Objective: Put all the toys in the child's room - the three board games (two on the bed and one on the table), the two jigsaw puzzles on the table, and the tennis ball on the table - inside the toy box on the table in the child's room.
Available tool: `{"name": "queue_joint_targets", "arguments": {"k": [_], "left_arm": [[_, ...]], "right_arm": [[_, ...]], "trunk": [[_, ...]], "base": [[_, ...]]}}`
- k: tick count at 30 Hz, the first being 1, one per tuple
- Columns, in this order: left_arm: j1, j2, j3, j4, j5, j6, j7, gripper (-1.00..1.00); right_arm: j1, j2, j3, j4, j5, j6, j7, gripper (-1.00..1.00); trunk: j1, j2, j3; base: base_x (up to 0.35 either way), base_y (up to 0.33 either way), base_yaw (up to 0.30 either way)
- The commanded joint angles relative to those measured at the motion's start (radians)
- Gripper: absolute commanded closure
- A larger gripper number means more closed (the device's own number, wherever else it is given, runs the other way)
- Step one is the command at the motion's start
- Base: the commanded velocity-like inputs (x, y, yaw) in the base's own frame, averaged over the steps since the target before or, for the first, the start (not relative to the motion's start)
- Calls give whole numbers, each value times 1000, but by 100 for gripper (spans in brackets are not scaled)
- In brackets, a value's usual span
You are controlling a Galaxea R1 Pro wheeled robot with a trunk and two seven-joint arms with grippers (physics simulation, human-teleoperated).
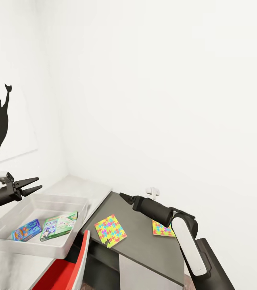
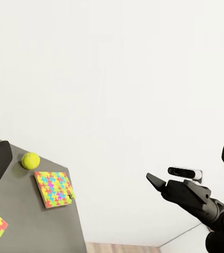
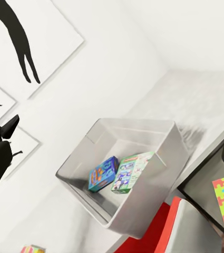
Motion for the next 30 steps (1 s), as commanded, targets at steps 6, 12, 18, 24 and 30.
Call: {"name": "queue_joint_targets", "arguments": {"k": [6,12,18,24,30], "left_arm": [[0,0,-1,0,2,9,-2,-100],[0,0,-1,0,2,9,-2,-100],[0,0,-2,0,2,9,-2,-100],[0,0,-2,0,2,9,-2,-100],[0,0,-2,0,2,9,-2,-100]], "right_arm": [[0,1,-2,0,3,4,4,-100],[0,1,-1,0,3,4,4,-100],[0,1,-2,0,3,3,4,-100],[0,1,-3,0,3,3,4,-100],[0,0,-5,0,3,3,4,-100]], "trunk": [[0,-1,0],[0,-1,3],[0,-1,12],[0,-1,21],[0,-1,30]], "base": [[-3,0,0],[0,0,0],[0,0,0],[0,0,29],[-17,0,154]]}}
